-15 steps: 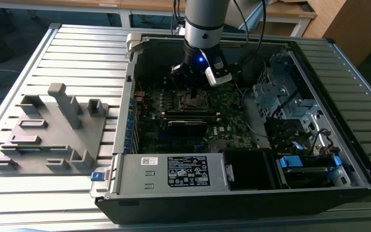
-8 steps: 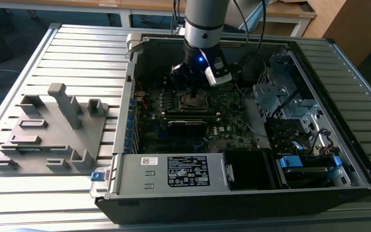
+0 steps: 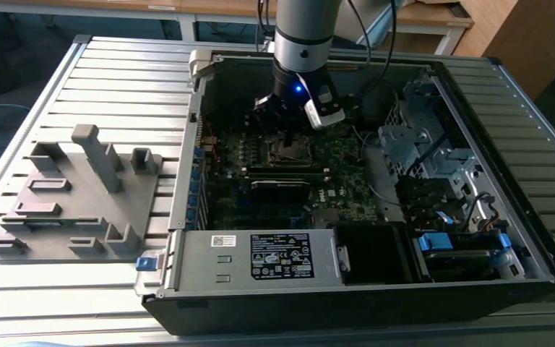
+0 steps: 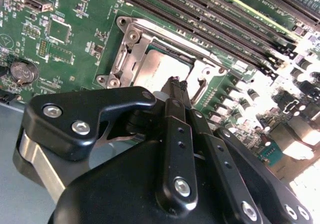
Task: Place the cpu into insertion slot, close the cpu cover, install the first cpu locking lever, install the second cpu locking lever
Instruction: 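Install the first cpu locking lever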
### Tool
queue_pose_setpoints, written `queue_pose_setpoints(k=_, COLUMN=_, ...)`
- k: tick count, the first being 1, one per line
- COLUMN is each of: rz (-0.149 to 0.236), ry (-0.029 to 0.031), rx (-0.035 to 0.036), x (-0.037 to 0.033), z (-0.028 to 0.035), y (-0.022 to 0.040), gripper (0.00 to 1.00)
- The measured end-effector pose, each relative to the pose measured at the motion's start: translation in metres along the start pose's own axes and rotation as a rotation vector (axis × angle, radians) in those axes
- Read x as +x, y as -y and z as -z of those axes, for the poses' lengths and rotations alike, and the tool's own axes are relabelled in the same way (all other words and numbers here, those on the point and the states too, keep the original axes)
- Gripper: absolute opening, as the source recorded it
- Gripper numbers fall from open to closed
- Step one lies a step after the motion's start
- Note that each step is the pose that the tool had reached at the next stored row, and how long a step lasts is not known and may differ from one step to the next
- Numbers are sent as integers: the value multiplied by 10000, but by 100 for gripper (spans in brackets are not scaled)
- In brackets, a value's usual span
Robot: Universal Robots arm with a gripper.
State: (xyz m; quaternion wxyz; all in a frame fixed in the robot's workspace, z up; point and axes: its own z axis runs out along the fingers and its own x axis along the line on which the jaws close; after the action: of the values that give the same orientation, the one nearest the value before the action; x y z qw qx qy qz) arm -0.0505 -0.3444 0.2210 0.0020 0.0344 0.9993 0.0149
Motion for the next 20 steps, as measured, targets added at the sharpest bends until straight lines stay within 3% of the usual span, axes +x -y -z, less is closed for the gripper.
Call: queue_pose_setpoints(k=20, rz=-1, ry=0, rx=-1, x=0, z=27, y=-1, gripper=10)
